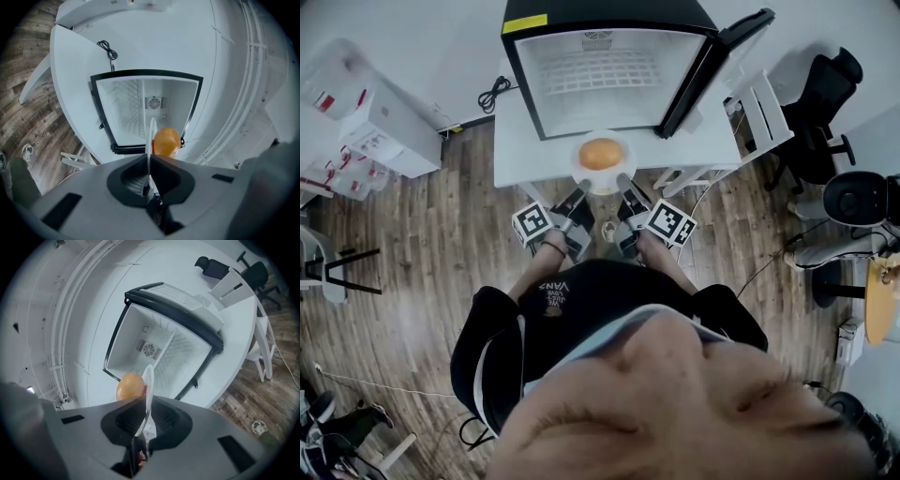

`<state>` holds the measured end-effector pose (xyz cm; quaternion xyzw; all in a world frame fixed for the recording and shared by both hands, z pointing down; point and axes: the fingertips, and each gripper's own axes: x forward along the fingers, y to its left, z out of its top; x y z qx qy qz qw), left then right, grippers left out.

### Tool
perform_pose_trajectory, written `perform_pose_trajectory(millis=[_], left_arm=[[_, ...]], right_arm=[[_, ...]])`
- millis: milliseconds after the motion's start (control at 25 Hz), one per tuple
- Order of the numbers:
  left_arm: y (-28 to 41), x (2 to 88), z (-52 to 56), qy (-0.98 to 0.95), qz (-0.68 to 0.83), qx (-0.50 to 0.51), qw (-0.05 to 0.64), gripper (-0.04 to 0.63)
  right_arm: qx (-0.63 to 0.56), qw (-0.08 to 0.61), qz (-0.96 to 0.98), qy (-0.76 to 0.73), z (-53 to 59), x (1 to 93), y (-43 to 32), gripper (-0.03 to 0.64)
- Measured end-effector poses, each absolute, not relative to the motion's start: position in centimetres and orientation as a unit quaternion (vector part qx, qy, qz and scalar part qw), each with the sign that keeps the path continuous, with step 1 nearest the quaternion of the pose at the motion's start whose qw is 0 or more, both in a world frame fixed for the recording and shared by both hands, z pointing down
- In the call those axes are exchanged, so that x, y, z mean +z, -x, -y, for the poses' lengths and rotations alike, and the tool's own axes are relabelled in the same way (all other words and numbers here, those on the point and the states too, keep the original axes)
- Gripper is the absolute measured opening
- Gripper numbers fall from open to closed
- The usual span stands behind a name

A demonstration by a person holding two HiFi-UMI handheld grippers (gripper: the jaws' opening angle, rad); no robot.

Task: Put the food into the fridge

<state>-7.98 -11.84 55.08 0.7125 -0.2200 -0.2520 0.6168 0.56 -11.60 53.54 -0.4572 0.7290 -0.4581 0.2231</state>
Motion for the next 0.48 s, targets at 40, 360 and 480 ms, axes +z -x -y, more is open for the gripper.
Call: perform_pose_trajectory(millis=[40, 360, 480], left_arm=[[7.9, 55.1, 12.2, -0.712, 0.221, -0.253, 0.617, 0.025], [7.0, 55.0, 15.0, -0.707, 0.228, -0.261, 0.616, 0.025], [6.2, 55.1, 15.9, -0.705, 0.231, -0.263, 0.617, 0.025]], right_arm=[[-0.459, 0.223, -0.729, 0.456, 11.9, 53.6, -0.6, 0.023], [-0.461, 0.218, -0.734, 0.449, 14.9, 53.4, -1.6, 0.023], [-0.463, 0.215, -0.735, 0.447, 16.0, 53.5, -2.3, 0.023]])
